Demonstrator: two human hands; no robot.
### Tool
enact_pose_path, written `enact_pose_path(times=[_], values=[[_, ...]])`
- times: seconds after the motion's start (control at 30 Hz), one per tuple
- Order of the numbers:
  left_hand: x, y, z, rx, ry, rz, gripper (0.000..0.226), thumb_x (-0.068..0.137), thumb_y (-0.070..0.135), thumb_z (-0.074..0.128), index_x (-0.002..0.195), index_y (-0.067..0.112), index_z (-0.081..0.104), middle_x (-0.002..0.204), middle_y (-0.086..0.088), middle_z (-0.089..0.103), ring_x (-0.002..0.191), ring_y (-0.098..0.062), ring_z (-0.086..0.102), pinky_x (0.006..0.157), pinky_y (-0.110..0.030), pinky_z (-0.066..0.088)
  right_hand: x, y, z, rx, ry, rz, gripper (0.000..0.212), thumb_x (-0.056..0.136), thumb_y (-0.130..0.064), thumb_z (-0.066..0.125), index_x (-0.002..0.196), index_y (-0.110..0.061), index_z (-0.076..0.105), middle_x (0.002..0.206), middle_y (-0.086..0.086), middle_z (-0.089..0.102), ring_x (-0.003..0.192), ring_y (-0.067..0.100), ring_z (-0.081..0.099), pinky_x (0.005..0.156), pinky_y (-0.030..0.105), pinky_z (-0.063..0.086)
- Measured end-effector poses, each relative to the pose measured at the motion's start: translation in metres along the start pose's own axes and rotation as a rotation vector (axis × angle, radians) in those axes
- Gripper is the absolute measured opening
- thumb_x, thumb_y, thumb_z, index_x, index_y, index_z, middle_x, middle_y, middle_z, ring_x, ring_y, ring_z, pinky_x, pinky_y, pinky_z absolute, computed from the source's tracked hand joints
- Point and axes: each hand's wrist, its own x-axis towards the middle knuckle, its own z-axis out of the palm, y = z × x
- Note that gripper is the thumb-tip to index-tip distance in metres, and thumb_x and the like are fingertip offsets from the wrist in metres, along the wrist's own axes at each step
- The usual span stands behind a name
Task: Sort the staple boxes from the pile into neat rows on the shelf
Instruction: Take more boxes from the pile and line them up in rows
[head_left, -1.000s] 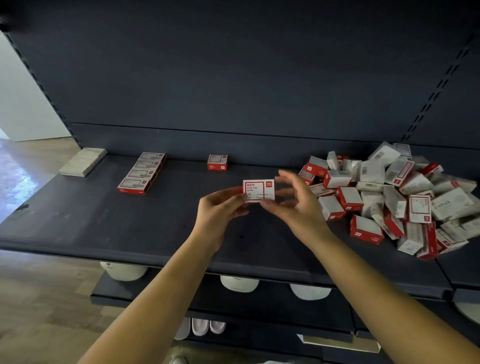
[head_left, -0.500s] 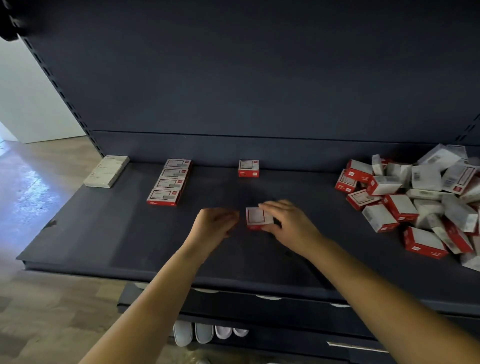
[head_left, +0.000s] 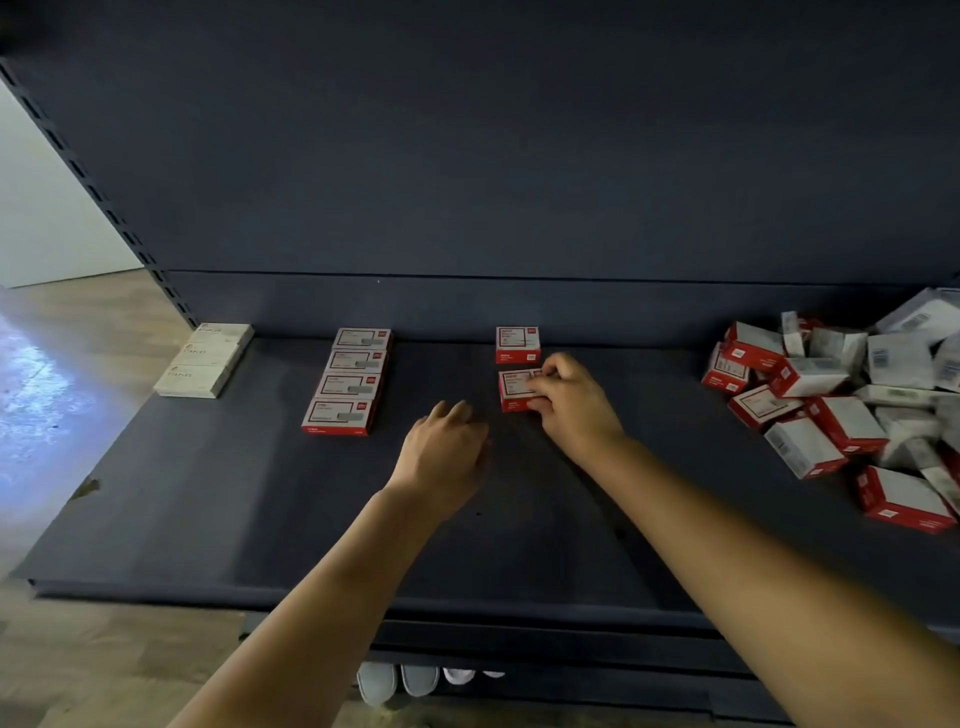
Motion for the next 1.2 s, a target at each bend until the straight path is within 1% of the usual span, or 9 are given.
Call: enact_pose_path(times=[0.13,0.27,0.43,0.6,0.73,0.8,0.93,1.07,1.2], values=[[0.005,-0.005,0.001,0.033,-0.006,0.018,0.035,0.1,0.031,0.032,0.12,0.018,0.058,0.121,0.001,0.05,0.114,-0.019,0.044,0.088,-0.028,0.037,0.014,-0.002,0.001,-0.008,-0.004,0.031,0.024,0.089,-0.01,0.058,0.11,0.0,0.065,0.114,0.014,0.05,0.108,0.028,0.05,0.094,0.034,0.042],[0.007,-0.01,0.004,0.003,0.009,0.033,0.036,0.099,0.03,0.033,0.123,0.018,0.058,0.122,0.001,0.051,0.113,-0.019,0.044,0.088,-0.028,0.036,0.025,-0.004,0.002,-0.015,-0.014,0.059,0.026,0.09,-0.009,0.057,0.115,-0.002,0.063,0.117,0.013,0.047,0.11,0.027,0.048,0.094,0.031,0.042],[0.007,-0.011,0.009,-0.04,0.029,0.057,0.033,0.098,0.027,0.038,0.119,0.015,0.06,0.118,-0.001,0.054,0.111,-0.022,0.047,0.087,-0.029,0.038,0.025,-0.003,0.005,0.004,0.003,0.06,0.022,0.089,-0.004,0.057,0.109,0.002,0.065,0.116,0.015,0.049,0.11,0.028,0.049,0.093,0.027,0.04],[0.005,-0.011,0.011,-0.094,0.072,0.086,0.026,0.094,0.021,0.047,0.106,0.008,0.067,0.108,-0.008,0.06,0.103,-0.029,0.054,0.081,-0.036,0.044,0.022,-0.002,0.009,0.013,0.032,0.035,0.015,0.086,-0.002,0.061,0.098,0.004,0.068,0.109,0.019,0.054,0.103,0.034,0.054,0.087,0.038,0.049],[0.004,-0.015,0.009,-0.088,0.072,0.072,0.029,0.096,0.024,0.043,0.113,0.013,0.064,0.114,-0.004,0.057,0.109,-0.024,0.049,0.083,-0.032,0.041,0.023,-0.002,0.009,-0.002,0.027,0.034,0.014,0.084,-0.002,0.063,0.096,0.004,0.069,0.106,0.02,0.055,0.099,0.036,0.056,0.083,0.04,0.051],[0.004,-0.015,0.008,-0.088,0.088,0.078,0.028,0.095,0.023,0.045,0.11,0.011,0.065,0.111,-0.005,0.059,0.106,-0.025,0.051,0.081,-0.033,0.042,0.025,-0.003,0.008,-0.024,0.007,0.043,0.016,0.087,-0.003,0.059,0.099,0.004,0.067,0.111,0.018,0.053,0.103,0.033,0.054,0.086,0.038,0.048],[0.005,-0.012,0.008,-0.066,0.111,0.116,0.024,0.089,0.019,0.051,0.094,0.006,0.07,0.096,-0.009,0.063,0.092,-0.032,0.058,0.073,-0.037,0.046,0.028,-0.01,0.005,-0.053,-0.036,0.095,0.021,0.091,-0.003,0.052,0.109,-0.001,0.062,0.121,0.013,0.047,0.11,0.028,0.05,0.091,0.034,0.045],[0.009,-0.001,0.002,-0.064,0.098,0.103,0.027,0.094,0.021,0.047,0.112,0.01,0.065,0.112,-0.006,0.06,0.106,-0.028,0.052,0.084,-0.035,0.042,0.026,-0.025,-0.007,-0.1,-0.113,0.158,0.033,0.086,0.0,0.052,0.118,-0.005,0.054,0.133,0.011,0.037,0.115,0.028,0.044,0.094,0.036,0.043],[0.014,0.008,0.002,-0.04,0.064,0.061,0.035,0.097,0.027,0.042,0.129,0.018,0.051,0.131,0.0,0.049,0.119,-0.022,0.044,0.091,-0.033,0.038,-0.002,-0.024,-0.022,-0.14,-0.098,0.082,0.055,0.084,-0.003,0.053,0.137,-0.011,0.04,0.141,0.009,0.031,0.125,0.028,0.034,0.101,0.035,0.034]])
